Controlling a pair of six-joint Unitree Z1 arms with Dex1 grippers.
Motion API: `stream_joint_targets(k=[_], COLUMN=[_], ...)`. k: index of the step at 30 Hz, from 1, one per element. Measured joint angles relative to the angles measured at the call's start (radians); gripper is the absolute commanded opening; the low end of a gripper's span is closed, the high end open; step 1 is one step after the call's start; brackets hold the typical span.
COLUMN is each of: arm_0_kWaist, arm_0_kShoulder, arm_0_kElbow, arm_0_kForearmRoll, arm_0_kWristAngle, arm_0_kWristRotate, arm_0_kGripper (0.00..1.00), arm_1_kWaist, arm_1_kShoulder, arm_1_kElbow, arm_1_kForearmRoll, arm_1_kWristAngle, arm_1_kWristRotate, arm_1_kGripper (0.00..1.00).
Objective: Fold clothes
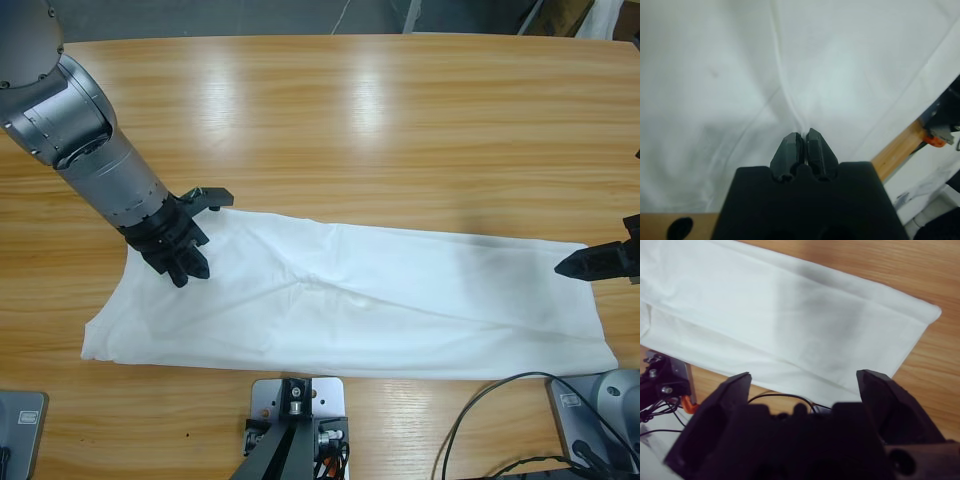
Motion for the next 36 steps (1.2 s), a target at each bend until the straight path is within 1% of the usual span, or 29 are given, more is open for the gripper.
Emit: stream_joint_targets(k=[7,13,20,25,30,36], arm_0_kWaist=[-0.005,-0.035,-0.040,-0.040,-0.040,-0.048], arm_0_kShoulder=[-0.006,-0.009,-0.010,-0.010,-0.009,0.016], arm_0_kElbow=[-0.022,-0.075,-0.128,-0.222,-0.312,-0.359], arm_0_kForearmRoll=[0.000,0.016,0.062,0.130,0.190,0.218], arm_0_kWristAngle=[0.020,0.031,0.057,0.098,0.107,0.100], arm_0_kWristRotate=[0.009,0.080,0.163,0.222,0.271,0.318], arm_0_kGripper=[0.000,0.000,0.000,0.000,0.000,0.000], arm_1_kWaist=[0.000,0.000,0.000,0.000,0.000,0.000], arm_1_kShoulder=[0.000,0.000,0.000,0.001,0.001,0.001], arm_1_kElbow=[0.000,0.000,0.000,0.000,0.000,0.000], arm_1_kForearmRoll=[0.000,0.000,-0.003,-0.007,-0.007,-0.007], arm_1_kWristAngle=[0.000,0.000,0.000,0.000,0.000,0.000], arm_1_kWristRotate=[0.000,0.000,0.000,0.000,0.000,0.000], arm_1_kGripper=[0.853,0.853,0.853,0.853,0.853,0.854])
